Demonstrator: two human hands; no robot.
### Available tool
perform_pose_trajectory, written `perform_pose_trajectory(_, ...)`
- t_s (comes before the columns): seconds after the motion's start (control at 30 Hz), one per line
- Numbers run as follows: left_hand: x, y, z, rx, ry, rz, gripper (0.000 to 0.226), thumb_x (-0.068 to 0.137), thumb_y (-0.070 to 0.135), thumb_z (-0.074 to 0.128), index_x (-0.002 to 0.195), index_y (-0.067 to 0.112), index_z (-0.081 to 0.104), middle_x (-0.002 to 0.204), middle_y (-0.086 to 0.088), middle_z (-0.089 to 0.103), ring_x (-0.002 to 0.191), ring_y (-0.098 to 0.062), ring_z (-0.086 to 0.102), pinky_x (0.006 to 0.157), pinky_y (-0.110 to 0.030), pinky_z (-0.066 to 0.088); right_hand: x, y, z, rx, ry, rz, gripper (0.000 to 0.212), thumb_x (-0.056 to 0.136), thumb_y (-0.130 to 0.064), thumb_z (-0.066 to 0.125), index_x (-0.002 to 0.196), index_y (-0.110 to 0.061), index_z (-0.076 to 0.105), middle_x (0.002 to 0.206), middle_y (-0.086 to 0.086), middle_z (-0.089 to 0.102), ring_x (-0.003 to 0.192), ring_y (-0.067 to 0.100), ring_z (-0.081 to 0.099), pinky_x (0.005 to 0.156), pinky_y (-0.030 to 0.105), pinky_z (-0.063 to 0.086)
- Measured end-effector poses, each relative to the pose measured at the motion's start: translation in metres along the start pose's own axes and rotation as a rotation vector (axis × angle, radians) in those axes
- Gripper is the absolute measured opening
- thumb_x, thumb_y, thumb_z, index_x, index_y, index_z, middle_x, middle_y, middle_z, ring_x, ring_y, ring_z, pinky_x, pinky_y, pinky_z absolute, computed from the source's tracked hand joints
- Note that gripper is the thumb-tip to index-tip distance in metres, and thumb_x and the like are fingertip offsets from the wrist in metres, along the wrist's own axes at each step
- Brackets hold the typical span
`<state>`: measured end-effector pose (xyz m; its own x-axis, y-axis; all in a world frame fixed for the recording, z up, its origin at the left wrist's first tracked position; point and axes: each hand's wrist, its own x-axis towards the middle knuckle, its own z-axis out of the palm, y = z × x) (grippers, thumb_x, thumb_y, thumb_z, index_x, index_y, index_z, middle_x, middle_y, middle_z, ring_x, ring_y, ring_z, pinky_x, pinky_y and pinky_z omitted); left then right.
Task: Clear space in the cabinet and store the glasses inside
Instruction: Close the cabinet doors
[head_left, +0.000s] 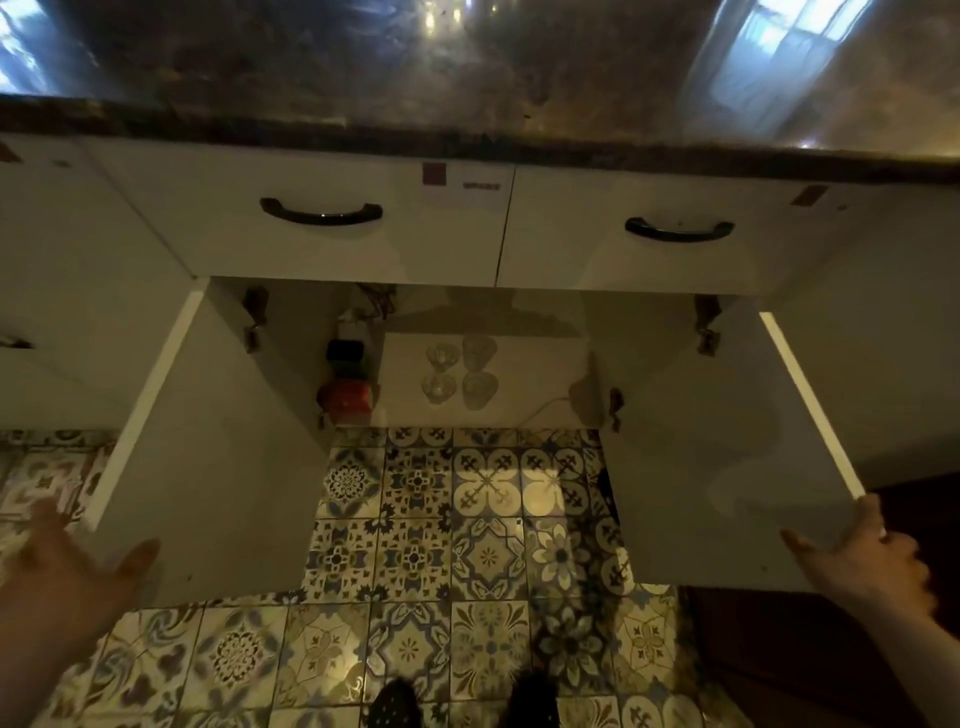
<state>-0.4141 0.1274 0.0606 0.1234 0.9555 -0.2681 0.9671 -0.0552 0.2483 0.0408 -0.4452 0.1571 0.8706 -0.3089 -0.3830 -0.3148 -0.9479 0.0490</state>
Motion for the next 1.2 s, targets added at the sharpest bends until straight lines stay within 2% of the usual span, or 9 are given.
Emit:
perform_pose_trajectory(0.07,-0.034,0.024,0.0,0.023,-0.002,-0.091,0.108,0.057,0.063,0.083,0.136,0.013,0.03,0.126,-0.037,0.048,0.106,-0.062,0.051,0.083,-0.072,0.047,-0.004,-0.003,0.008,0.0,0.041,0.014,0.101,0.078,-0.055,0.074,0.15,-0.023,0.011,0.141,0.032,0.034,0.126,0.056,0.036,0.101,0.067,0.037)
perform_pose_trajectory(0.23,-0.095,0.091,-0.007,-0.019,-0.004,-0.067,0.102,0.077,0.041,0.081,0.146,0.011,0.012,0.136,-0.037,0.037,0.115,-0.063,0.043,0.094,-0.071,0.039,-0.031,-0.027,0.024,-0.005,0.08,0.031,0.108,0.079,-0.054,0.072,0.153,-0.016,0.003,0.145,0.033,0.029,0.129,0.054,0.034,0.102,0.065,0.034)
perform_pose_trajectory(0.63,-0.163,0.231,0.043,-0.323,-0.262,-0.033,0.1,0.088,0.056,0.061,0.15,0.011,-0.002,0.148,-0.024,0.04,0.114,-0.046,0.057,0.1,-0.054,0.046,-0.101,-0.143,0.053,0.266,-0.019,0.017,0.117,0.08,-0.053,0.072,0.153,-0.009,-0.008,0.147,0.029,0.025,0.131,0.045,0.035,0.1,0.053,0.041)
perform_pose_trajectory(0.77,-0.162,0.277,0.057,-0.431,-0.335,0.026,0.09,0.09,0.064,0.051,0.151,0.015,0.006,0.147,-0.015,0.045,0.116,-0.039,0.058,0.099,-0.052,0.047,-0.117,-0.183,0.052,0.475,-0.07,-0.058,0.108,0.085,-0.045,0.071,0.156,-0.011,-0.004,0.148,0.023,0.027,0.128,0.042,0.042,0.093,0.048,0.046)
perform_pose_trajectory(0.9,-0.149,0.318,0.065,-0.521,-0.392,0.167,0.071,0.097,0.057,0.042,0.154,0.024,0.015,0.153,-0.007,0.041,0.13,-0.032,0.05,0.108,-0.051,0.039,-0.119,-0.222,0.047,0.761,-0.178,-0.167,0.096,0.09,-0.033,0.069,0.159,-0.017,0.004,0.155,0.012,0.03,0.134,0.036,0.044,0.104,0.044,0.042)
perform_pose_trajectory(0.97,-0.141,0.334,0.067,-0.569,-0.421,0.275,0.065,0.1,0.053,0.041,0.155,0.033,0.013,0.158,0.001,0.033,0.139,-0.028,0.04,0.111,-0.049,0.03,-0.115,-0.242,0.045,0.925,-0.237,-0.23,0.081,0.094,-0.023,0.065,0.158,-0.021,0.016,0.137,-0.001,0.051,0.117,0.022,0.057,0.097,0.037,0.047)
perform_pose_trajectory(1.03,-0.128,0.35,0.07,-0.617,-0.475,0.364,0.063,0.102,0.047,0.041,0.156,0.038,0.009,0.161,0.005,0.029,0.143,-0.023,0.035,0.116,-0.049,0.029,-0.11,-0.263,0.041,0.995,-0.302,-0.322,0.064,0.097,-0.023,0.06,0.152,-0.03,0.029,0.115,-0.014,0.057,0.102,0.007,0.059,0.09,0.029,0.047)
perform_pose_trajectory(1.13,-0.108,0.371,0.075,-0.654,-0.537,0.439,0.063,0.105,0.033,0.042,0.157,0.034,0.007,0.161,0.004,0.03,0.143,-0.017,0.035,0.118,-0.04,0.029,-0.098,-0.293,0.038,1.0,-0.386,-0.421,0.061,0.1,-0.025,0.052,0.154,-0.037,0.028,0.141,-0.005,0.053,0.119,0.015,0.055,0.102,0.036,0.046)
perform_pose_trajectory(1.2,-0.1,0.381,0.076,-0.678,-0.585,0.431,0.068,0.105,0.027,0.041,0.158,0.031,-0.002,0.162,0.005,0.025,0.144,-0.012,0.03,0.113,-0.026,0.025,-0.087,-0.312,0.036,0.986,-0.435,-0.473,0.064,0.101,-0.02,0.048,0.156,-0.037,0.021,0.142,-0.006,0.052,0.108,0.007,0.059,0.093,0.028,0.049)
